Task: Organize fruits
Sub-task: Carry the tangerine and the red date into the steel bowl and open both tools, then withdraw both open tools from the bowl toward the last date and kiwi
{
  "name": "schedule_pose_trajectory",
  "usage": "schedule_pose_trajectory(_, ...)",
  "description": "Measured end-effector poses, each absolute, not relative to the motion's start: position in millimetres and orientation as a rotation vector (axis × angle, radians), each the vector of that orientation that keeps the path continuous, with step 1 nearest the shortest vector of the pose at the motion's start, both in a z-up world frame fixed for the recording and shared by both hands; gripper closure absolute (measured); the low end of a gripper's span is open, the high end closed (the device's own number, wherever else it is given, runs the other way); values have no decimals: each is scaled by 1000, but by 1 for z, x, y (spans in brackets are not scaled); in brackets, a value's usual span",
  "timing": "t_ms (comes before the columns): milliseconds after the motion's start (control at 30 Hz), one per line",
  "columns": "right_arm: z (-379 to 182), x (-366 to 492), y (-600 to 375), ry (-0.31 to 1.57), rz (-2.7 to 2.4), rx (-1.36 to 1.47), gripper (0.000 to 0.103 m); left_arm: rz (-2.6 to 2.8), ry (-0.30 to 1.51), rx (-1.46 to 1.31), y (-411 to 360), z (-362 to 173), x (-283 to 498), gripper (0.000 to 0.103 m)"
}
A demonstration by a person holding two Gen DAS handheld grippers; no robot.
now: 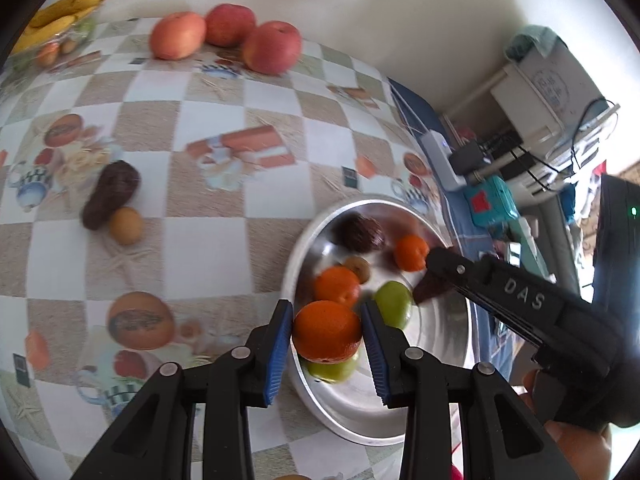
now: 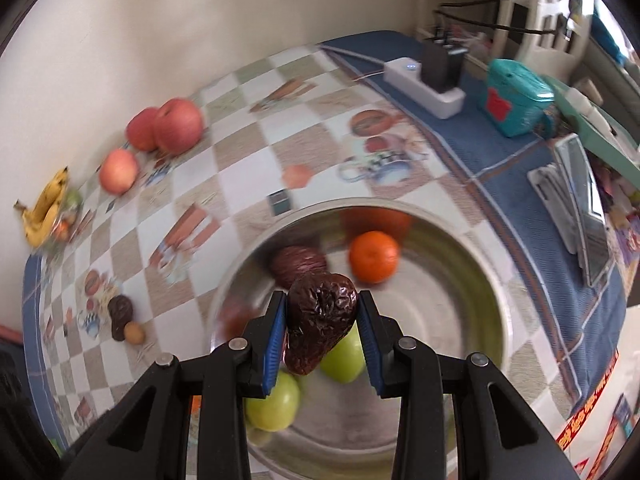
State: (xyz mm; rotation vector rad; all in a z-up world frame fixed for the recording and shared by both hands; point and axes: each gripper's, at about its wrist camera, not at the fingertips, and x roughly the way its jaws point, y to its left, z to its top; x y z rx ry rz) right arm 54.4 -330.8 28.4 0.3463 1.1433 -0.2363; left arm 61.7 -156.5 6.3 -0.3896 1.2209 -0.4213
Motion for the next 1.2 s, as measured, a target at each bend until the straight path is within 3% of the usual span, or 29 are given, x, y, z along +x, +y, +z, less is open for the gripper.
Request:
schedule_pose_trajectory(333,25,55,-334,1161,-237,367,65,-383,1237,-423,-145,2,64,57)
schedule_pose_trajectory(467,24,56,-331,1168,-234,360,65,-320,1249,-435,-133,-2,67,38)
schedule_pose_trajectory(833,14,61,-298,1221,-171,280,65,32,1296,-486,-62,-14,71,28)
schedule_pose_trajectory(1000,14,63,-271,1231,-119,214,65,159,1261,-432,-37,-11,69,1)
schedule_pose_trajectory(1033,14,63,-265,1231,-106,202,65,178,1251,-423,-33,-9,68,0)
schedule_pose_trajectory(1067,14,64,-262,1230,-100,195,63,191,1245,-416,-30,-9,68,0)
schedule_pose_trajectory(1167,15,64,-251,1222,-93,175,35,235,1238,-396,-23,-9,66,0)
schedule_pose_trajectory(1200,16,64,-249,1217,-89,168,31,244,1238,-396,-21,-9,66,0)
